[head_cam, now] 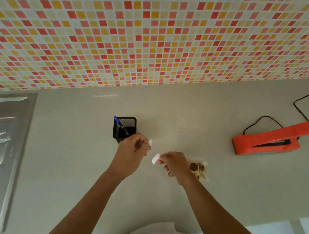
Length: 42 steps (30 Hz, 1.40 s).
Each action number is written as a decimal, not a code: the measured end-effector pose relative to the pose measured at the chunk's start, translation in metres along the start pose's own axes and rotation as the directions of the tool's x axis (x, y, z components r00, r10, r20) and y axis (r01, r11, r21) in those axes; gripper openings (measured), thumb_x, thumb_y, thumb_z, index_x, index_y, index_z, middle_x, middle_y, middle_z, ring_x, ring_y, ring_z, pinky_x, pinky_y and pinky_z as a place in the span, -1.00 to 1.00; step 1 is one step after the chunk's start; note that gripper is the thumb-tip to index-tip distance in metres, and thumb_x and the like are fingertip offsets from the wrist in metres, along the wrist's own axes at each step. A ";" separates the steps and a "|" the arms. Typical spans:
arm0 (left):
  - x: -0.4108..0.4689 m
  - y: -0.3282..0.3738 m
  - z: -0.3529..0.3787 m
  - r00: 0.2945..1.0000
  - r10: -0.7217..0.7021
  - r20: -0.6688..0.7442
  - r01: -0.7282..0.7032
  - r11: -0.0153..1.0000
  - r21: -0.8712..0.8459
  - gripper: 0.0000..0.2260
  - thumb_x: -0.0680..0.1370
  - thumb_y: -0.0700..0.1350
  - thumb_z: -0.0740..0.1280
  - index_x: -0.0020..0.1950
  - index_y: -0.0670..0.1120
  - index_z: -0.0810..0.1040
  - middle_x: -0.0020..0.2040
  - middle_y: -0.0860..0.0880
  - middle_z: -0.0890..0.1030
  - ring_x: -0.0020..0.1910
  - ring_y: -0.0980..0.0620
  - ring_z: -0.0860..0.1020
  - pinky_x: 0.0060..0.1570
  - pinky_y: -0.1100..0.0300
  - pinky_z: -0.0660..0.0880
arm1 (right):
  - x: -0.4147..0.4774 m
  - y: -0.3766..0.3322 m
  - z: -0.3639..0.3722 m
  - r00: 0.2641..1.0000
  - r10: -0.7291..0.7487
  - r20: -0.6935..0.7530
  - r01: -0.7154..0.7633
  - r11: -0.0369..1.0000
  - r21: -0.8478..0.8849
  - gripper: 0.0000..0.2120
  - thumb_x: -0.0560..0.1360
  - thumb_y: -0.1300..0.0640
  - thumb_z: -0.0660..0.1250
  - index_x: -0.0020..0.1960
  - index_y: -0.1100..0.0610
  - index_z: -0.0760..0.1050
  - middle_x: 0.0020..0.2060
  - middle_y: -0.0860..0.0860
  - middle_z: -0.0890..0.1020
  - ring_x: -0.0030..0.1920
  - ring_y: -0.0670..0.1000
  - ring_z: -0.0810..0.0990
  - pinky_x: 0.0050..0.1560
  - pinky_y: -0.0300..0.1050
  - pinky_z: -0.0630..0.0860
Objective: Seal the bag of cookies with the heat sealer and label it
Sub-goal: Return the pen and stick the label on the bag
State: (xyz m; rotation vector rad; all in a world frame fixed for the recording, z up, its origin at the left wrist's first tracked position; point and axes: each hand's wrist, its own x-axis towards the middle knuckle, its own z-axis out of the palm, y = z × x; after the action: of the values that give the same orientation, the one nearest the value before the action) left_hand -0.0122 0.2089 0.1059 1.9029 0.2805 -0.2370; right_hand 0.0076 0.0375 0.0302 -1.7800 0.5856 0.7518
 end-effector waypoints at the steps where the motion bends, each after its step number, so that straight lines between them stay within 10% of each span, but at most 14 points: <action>1: 0.002 -0.009 0.003 1.000 -0.024 0.010 0.023 0.999 0.023 -0.84 0.54 -0.25 0.31 -0.22 -0.08 0.53 -0.26 -0.05 0.66 -0.34 0.13 0.59 -0.28 0.36 0.46 | 0.005 0.003 0.004 1.000 0.005 0.001 -0.005 0.999 -0.032 -0.80 0.43 0.17 0.36 -0.13 0.29 0.67 -0.26 0.15 0.68 -0.50 -0.03 0.42 -0.51 -0.28 0.28; 7: 0.010 -0.037 0.017 0.994 -0.101 0.046 0.096 0.990 0.104 -0.83 0.54 -0.22 0.30 -0.23 -0.03 0.53 -0.23 -0.10 0.67 -0.25 -0.10 0.63 -0.27 0.17 0.51 | 0.026 0.013 0.016 0.997 -0.067 -0.046 0.053 0.964 -0.259 -0.79 0.44 0.14 0.35 -0.38 0.11 0.55 -0.45 0.01 0.56 -0.42 0.04 0.47 -0.47 -0.21 0.36; 12: 0.012 -0.041 0.027 0.994 -0.101 0.052 0.093 0.986 0.142 -0.85 0.54 -0.17 0.29 -0.23 -0.07 0.52 -0.23 -0.07 0.65 -0.23 -0.09 0.62 -0.23 0.13 0.50 | 0.028 0.014 0.015 0.977 -0.160 -0.142 0.099 0.927 -0.362 -0.82 0.47 0.05 0.41 -0.20 0.16 0.60 -0.29 -0.03 0.61 -0.24 -0.01 0.55 -0.20 -0.19 0.40; 18: 0.010 -0.037 0.042 0.998 0.050 0.045 -0.060 0.959 0.276 -0.83 0.54 -0.16 0.31 -0.25 -0.04 0.48 -0.40 0.04 0.50 -0.42 0.08 0.42 -0.36 0.23 0.39 | -0.018 -0.015 -0.016 0.994 -0.050 0.097 0.020 0.957 0.290 -0.72 0.55 -0.01 0.36 -0.02 0.22 0.66 -0.14 0.07 0.74 -0.40 -0.04 0.49 -0.47 -0.20 0.30; 31: -0.003 -0.020 0.102 0.985 0.128 0.117 -0.157 0.944 0.291 -0.81 0.52 -0.30 0.29 -0.06 -0.08 0.65 -0.13 0.05 0.68 -0.18 0.07 0.61 -0.12 0.16 0.57 | -0.035 0.024 -0.076 0.984 -0.054 0.171 -0.019 0.916 0.402 -0.83 0.50 0.28 0.40 0.07 0.18 0.67 -0.28 0.03 0.62 -0.35 -0.06 0.52 -0.47 -0.20 0.34; 42: 0.027 -0.007 0.167 0.973 -0.202 0.111 0.205 0.979 -0.016 -0.93 0.48 -0.23 0.41 -0.15 -0.09 0.68 -0.21 -0.05 0.71 -0.28 0.01 0.66 -0.28 0.24 0.55 | -0.004 0.031 -0.138 0.997 -0.030 0.070 -0.002 0.907 0.422 -0.86 0.52 0.26 0.34 -0.01 0.16 0.67 -0.26 0.08 0.64 -0.39 -0.03 0.58 -0.50 -0.23 0.35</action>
State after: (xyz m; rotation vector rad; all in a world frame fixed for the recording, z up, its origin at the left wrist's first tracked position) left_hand 0.0065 0.0564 0.0353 1.8276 0.4037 -0.4706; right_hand 0.0123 -0.1032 0.0457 -1.3479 0.6315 0.6224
